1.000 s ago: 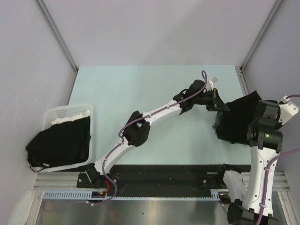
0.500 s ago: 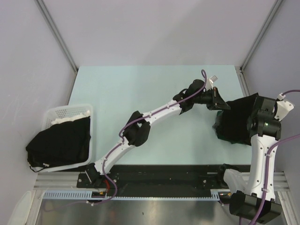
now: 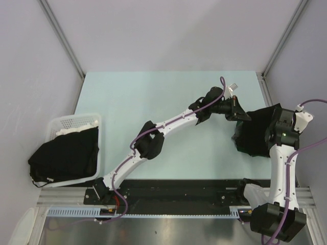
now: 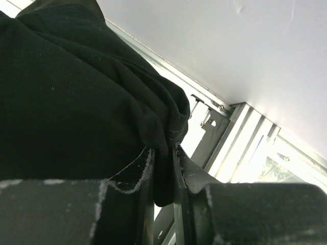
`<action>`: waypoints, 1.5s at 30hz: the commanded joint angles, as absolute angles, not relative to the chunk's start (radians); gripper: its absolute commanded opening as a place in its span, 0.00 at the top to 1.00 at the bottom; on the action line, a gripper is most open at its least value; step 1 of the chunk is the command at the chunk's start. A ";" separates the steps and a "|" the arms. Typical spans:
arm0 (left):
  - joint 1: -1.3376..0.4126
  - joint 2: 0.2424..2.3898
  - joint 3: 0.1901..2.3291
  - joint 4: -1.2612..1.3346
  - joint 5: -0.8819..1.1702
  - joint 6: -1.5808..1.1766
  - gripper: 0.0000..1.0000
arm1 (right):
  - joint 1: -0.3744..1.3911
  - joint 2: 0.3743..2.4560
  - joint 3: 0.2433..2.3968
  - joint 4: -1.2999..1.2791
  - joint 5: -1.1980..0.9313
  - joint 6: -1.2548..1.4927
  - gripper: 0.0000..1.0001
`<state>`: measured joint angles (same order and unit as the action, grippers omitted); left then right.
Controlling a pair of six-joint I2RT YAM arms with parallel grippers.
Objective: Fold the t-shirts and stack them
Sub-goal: Put the neatly folded tshirt into the corner of the board with both arms
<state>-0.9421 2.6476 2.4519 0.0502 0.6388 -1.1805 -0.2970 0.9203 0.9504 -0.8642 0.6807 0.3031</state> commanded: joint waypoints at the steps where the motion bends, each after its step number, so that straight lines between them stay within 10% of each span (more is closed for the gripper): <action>1: -0.931 2.651 2.503 0.112 0.657 -1.216 1.00 | -0.304 0.930 0.936 -0.753 0.756 0.261 1.00; 45: -0.884 2.683 2.519 0.175 0.657 -1.253 1.00 | -0.318 1.057 0.864 -0.453 0.910 0.014 1.00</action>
<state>-0.9180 2.7064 2.4519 0.1005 0.6685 -1.2312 -0.2943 1.0290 0.7929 -0.5041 0.8047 0.0406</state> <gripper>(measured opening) 0.041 0.185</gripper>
